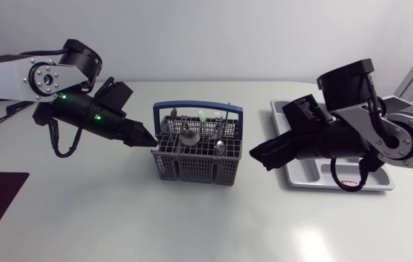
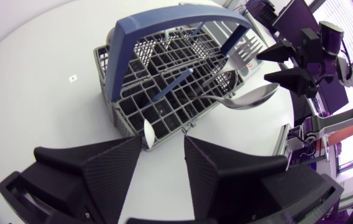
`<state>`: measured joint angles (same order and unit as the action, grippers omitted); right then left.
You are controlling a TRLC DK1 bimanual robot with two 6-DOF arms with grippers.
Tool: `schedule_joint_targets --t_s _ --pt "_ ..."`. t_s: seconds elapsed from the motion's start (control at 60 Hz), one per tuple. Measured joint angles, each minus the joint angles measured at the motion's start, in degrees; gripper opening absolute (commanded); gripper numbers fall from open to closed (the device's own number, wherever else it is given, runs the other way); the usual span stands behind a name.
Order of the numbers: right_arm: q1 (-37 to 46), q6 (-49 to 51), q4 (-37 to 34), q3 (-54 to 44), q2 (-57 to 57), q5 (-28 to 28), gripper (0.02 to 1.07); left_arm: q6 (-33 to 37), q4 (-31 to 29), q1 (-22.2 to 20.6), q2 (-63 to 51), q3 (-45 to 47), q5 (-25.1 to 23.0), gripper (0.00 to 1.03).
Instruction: Unload the cutlery basket into the drawer organizer.
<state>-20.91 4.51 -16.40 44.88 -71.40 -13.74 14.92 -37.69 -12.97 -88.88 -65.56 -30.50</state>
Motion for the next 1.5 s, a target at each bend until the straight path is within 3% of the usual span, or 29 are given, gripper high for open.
schedule_joint_targets --t_s 0.1,0.283,0.533,1.15,1.5 --pt "0.02 0.22 -0.13 -0.37 0.39 0.0 0.89 -0.59 0.02 -0.63 -0.83 -0.15 1.73 0.41" --pt "0.02 0.66 -0.13 -1.01 1.11 -0.15 0.89 -1.88 0.48 -1.05 -1.2 -0.2 3.67 0.36" --pt "0.02 1.53 -0.09 -2.99 1.16 -0.42 0.89 -2.84 2.29 -2.78 -2.05 -0.2 5.62 0.22" --pt "1.6 3.21 0.09 -4.94 3.23 -1.07 0.89 -4.33 2.78 -4.09 3.39 -0.17 6.54 0.2" --pt "1.6 3.65 -0.17 -5.35 6.16 -1.07 0.89 -4.96 -2.19 -4.39 8.63 -2.03 6.4 0.2"
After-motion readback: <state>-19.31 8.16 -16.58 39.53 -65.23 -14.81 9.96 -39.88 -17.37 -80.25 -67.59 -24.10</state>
